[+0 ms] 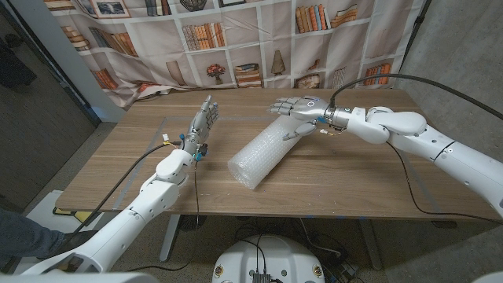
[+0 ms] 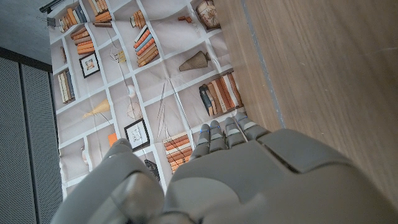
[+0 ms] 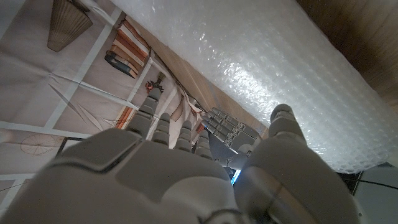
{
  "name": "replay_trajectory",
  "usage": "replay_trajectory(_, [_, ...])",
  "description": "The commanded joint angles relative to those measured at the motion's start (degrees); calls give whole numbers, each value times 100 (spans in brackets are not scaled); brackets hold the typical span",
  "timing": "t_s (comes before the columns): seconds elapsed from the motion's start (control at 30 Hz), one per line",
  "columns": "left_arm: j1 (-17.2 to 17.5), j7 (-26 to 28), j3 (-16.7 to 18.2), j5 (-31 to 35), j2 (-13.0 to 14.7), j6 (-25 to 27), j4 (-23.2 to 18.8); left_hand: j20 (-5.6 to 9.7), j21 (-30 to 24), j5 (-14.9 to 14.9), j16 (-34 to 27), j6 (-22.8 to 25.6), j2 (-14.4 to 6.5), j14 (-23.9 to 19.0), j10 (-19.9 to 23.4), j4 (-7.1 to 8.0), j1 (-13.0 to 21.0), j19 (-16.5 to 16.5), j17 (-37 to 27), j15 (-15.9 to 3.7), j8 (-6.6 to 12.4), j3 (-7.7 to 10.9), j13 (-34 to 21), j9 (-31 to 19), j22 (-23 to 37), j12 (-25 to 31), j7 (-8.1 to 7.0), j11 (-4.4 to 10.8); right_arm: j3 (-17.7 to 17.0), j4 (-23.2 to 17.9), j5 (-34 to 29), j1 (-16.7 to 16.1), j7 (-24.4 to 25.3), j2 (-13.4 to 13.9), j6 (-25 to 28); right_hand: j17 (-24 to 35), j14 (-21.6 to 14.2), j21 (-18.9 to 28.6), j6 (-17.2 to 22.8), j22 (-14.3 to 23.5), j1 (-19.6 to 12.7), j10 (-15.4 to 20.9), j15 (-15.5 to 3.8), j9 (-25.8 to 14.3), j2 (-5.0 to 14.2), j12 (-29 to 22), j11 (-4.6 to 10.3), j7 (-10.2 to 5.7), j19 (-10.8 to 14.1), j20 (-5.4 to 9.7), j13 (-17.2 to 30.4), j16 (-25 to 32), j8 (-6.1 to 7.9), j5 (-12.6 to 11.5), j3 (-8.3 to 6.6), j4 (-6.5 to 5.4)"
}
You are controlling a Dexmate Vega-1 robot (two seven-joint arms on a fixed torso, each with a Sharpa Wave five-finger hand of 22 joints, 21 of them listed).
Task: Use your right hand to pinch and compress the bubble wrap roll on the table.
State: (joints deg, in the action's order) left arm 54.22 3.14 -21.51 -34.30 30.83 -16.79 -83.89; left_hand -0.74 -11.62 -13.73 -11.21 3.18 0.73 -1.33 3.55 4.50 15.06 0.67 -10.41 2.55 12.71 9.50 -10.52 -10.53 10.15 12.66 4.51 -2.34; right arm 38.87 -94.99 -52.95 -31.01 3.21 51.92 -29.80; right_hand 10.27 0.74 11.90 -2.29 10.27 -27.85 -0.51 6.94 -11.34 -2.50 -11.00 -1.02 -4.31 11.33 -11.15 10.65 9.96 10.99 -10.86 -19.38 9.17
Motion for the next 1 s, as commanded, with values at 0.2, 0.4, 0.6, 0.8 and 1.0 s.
replay_trajectory(0.2, [15,-49,-12,-72,-50,-32,83,-19,2,36,8,34,26,-34,50,-17,22,-28,-13,-2,-24,-8,-26,-14,17,-4,12,-5,350,241,-270,445,-630,-205,-241,3,-146,108,-78,-3,-190,-54,145,-14,-44,-35,-8,-36,353,6,20,78,6,-30,-81,15])
replay_trajectory(0.4, [13,-60,-19,-92,-59,-15,105,-19,3,40,9,35,22,-40,52,-16,24,-30,-13,-12,-30,-11,-27,-14,17,-9,9,-8,436,301,-353,509,-706,-240,-245,2,-144,104,-104,-4,-218,-68,117,-14,-48,-33,-14,-29,369,12,20,73,3,-32,-89,20])
replay_trajectory(0.6, [14,-51,-28,-84,-57,2,98,-21,3,45,11,42,18,-41,56,-15,26,-31,-13,-2,-33,-15,-27,-15,17,-13,12,-2,506,370,-404,554,-718,-285,-238,2,-130,95,-117,-5,-253,-69,80,-14,-56,-38,-9,-30,380,27,20,64,8,-32,-98,24])
replay_trajectory(0.8, [36,-27,-22,-86,-44,24,74,-25,4,50,15,47,14,-37,61,-15,28,-33,-13,3,-37,-18,-27,-15,18,-15,13,1,599,455,-526,621,-624,-369,-213,3,-128,89,-124,-5,-268,-81,74,-14,-67,-38,-6,-32,386,32,20,62,11,-33,-99,23])
replay_trajectory(1.0, [54,-29,-15,-103,-43,21,70,-28,4,55,17,53,9,-38,64,-14,31,-35,-13,5,-41,-22,-28,-16,18,-20,11,4,722,519,-637,723,-621,-444,-232,4,-125,76,-139,-5,-281,-92,61,-15,-79,-37,-9,-28,376,37,20,60,12,-33,-100,20])
